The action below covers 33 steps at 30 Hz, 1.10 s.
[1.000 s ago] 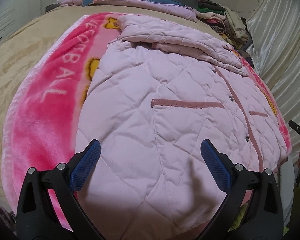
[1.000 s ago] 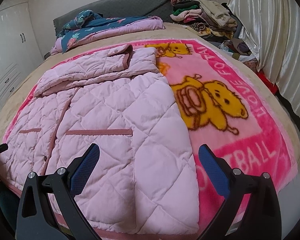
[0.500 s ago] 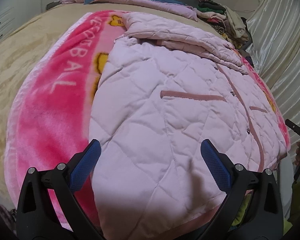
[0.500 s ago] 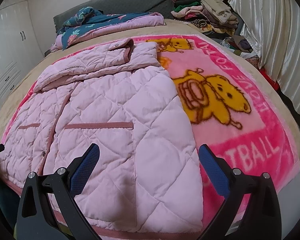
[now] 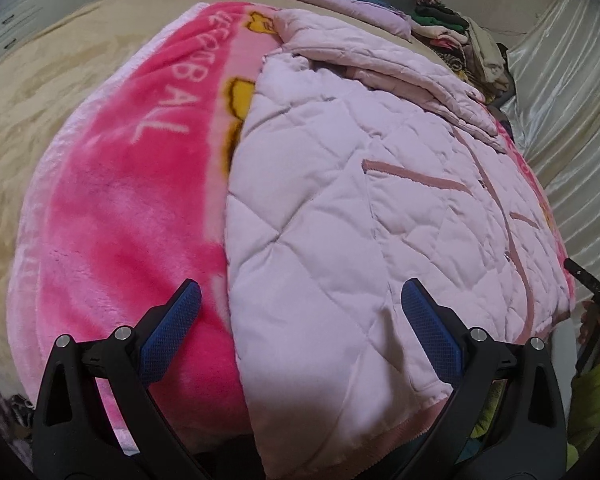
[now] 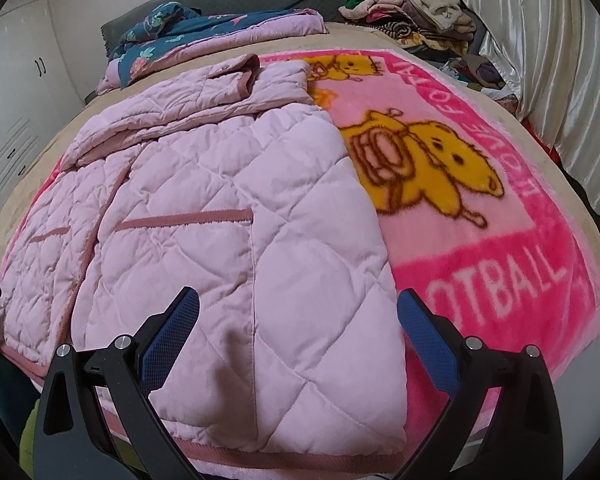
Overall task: Fold large clothes
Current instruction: 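Lower the left tool onto the jacket hem, then grasp the jacket hem with the left tool and lift it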
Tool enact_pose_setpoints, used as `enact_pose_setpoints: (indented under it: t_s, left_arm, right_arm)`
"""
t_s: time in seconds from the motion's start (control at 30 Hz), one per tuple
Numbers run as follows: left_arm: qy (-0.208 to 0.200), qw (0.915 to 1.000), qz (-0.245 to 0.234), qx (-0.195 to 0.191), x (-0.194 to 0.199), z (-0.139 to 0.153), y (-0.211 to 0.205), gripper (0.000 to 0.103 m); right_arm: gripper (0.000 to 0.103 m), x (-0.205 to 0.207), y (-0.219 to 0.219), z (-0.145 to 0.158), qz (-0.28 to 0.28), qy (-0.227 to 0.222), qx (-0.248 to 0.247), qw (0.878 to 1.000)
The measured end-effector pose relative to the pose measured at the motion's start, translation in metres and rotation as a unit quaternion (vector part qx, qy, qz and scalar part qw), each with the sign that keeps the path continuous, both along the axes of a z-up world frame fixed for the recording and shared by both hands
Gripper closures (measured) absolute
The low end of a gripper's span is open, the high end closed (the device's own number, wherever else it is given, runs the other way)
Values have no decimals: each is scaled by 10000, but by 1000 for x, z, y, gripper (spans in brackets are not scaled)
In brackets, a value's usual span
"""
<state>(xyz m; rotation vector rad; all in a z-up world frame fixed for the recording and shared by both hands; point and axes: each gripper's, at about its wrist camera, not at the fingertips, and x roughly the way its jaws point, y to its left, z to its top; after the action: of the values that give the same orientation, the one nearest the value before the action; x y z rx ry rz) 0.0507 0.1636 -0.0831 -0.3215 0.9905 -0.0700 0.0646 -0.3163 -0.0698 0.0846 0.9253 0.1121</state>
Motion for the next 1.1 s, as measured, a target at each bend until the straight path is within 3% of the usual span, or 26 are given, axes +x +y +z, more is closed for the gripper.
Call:
enact_pose_setpoints:
  t_s: [0.23,0.33,0.5,0.63,0.83,1.03,1.1]
  left_arm:
    - [158,9988,-419,183,4,-9,-15,9]
    - [171,9960,-677,555,8,-7,-30,10]
    - [23,9910,-930,965,10,-2,-49,26]
    - [-23,9910,-972,919,16,2,-56,31]
    - [100,9921,-947,816,23,-2,-57,31]
    - [186,9929,-905,743,21,-3,-55,29]
    - [197,9928,-898,762,21,-3,-56,29]
  right_arm:
    - [4,-4,-4,-8,82,205,4,9998]
    - [4,-7,-5,-14,153,331,20,9993]
    - [4,-13,-14,-28,197,565,186,9980]
    - [4,-18,-24,-34,166,666,423,9967]
    - [6,-25,-39,-54,105,926,1215,9882]
    - [37,-38,-40,-48,480,745,1398,9862]
    - [62,-42,-43,-42,538,597,1477,9858]
